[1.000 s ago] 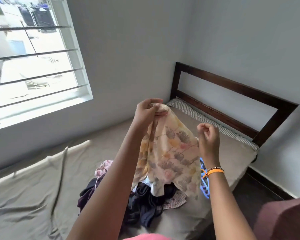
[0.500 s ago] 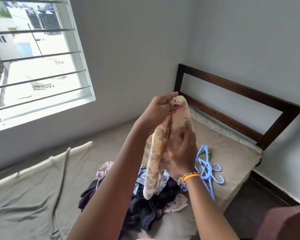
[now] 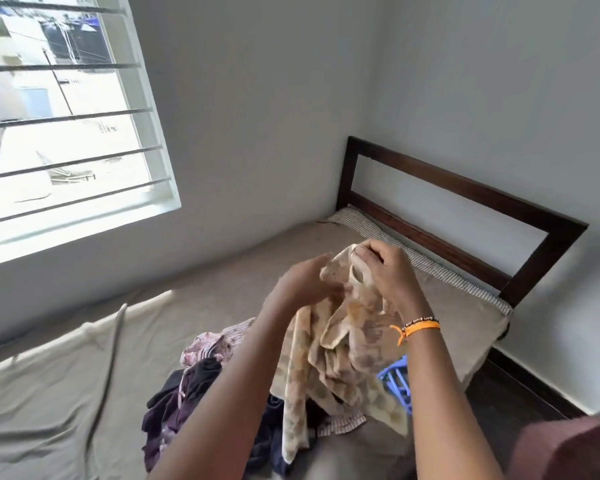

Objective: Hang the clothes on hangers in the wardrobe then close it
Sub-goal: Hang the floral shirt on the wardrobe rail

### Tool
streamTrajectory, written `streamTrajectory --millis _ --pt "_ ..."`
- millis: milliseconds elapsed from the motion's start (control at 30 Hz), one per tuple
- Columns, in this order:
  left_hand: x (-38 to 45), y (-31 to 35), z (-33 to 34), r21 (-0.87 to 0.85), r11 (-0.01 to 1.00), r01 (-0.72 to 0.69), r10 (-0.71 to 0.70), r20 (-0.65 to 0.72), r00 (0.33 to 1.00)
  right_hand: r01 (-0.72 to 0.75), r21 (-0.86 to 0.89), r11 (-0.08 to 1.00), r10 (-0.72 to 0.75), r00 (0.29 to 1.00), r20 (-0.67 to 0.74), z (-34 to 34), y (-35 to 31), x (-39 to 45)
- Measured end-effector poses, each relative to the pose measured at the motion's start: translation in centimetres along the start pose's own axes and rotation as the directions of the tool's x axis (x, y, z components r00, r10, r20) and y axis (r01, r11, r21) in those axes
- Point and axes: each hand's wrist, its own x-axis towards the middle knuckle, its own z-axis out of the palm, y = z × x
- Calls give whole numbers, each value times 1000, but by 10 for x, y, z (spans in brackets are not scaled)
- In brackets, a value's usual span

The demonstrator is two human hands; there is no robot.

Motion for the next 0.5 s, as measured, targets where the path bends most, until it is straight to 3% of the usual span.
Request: streamTrajectory --millis 133,200,267,300,367,433,500 --pt "3 -7 13 35 999 -37 45 -236 971 -86 158 984 61 986 155 -11 -21 15" --pt "-2 -8 7 -231 951 -207 145 -259 955 -151 174 973 103 961 257 -16 -24 20" --pt "-9 -3 2 -586 766 -265 181 -198 963 -175 166 971 113 939 325 -17 -28 20" --pt "-9 0 1 -623 731 -278 199 -195 960 -188 200 962 109 930 352 -18 -31 19" --pt "-4 4 3 -506 809 -298 203 -234 951 -202 229 952 90 902 423 -20 -36 17" --pt "3 6 -1 -382 877 -291 187 -286 940 -128 33 991 99 885 454 -24 -34 16" --pt "6 5 -9 -265 932 -249 123 -414 902 -52 -332 942 165 932 322 -28 -25 18"
